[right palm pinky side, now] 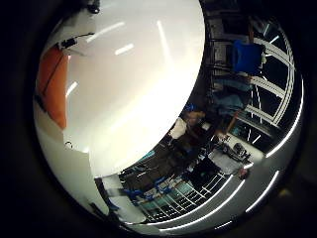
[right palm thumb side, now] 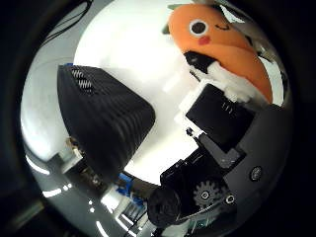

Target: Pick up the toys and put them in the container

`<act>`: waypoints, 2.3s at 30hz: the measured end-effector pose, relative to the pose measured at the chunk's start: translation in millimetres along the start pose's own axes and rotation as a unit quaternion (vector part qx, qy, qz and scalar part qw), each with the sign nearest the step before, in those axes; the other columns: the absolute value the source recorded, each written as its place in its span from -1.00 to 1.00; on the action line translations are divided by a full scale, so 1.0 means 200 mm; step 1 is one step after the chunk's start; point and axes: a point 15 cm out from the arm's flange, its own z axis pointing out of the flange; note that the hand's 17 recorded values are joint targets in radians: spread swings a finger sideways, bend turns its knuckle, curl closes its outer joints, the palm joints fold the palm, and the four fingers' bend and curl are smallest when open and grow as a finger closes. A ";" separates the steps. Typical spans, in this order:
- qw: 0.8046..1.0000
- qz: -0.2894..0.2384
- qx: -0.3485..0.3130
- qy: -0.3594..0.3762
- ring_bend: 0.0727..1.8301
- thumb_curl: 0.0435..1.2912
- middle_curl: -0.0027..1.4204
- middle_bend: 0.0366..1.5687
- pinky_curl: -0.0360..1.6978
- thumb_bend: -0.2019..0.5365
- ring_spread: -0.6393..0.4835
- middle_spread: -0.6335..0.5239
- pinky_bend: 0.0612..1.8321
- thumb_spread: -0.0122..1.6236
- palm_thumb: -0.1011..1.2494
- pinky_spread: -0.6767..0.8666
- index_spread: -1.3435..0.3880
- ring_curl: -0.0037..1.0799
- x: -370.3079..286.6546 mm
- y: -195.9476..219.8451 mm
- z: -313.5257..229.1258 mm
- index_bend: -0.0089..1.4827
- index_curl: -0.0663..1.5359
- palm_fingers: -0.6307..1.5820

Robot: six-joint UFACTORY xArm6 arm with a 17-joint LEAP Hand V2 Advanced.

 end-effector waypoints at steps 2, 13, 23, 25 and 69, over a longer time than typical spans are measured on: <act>1.000 -0.004 0.005 0.000 0.50 0.06 0.13 0.61 -0.33 -0.50 -0.25 -0.24 0.48 -0.08 0.69 -0.45 0.17 0.14 0.01 0.08 -0.09 0.27 0.16 0.57; 0.992 -0.018 0.121 0.006 0.50 0.21 0.17 0.62 -0.21 -0.51 -0.25 -0.23 0.43 -0.13 0.65 -0.43 0.20 0.22 0.04 0.47 -0.71 0.30 0.20 0.55; 0.983 -0.089 0.161 -0.012 0.49 0.26 0.19 0.60 -0.12 -0.51 -0.25 -0.23 0.37 -0.13 0.62 -0.44 0.21 0.26 -0.25 0.73 -1.04 0.29 0.21 0.56; 0.980 -0.104 0.166 -0.016 0.49 0.27 0.19 0.60 -0.11 -0.51 -0.25 -0.23 0.36 -0.13 0.62 -0.45 0.21 0.26 -0.33 0.75 -1.08 0.29 0.21 0.56; 0.980 -0.190 0.065 -0.001 -0.57 -0.58 -0.53 -0.71 -0.57 -0.50 0.57 0.23 -0.40 0.53 0.00 0.49 0.02 -0.59 -0.90 0.67 -0.81 -0.75 -0.48 -0.31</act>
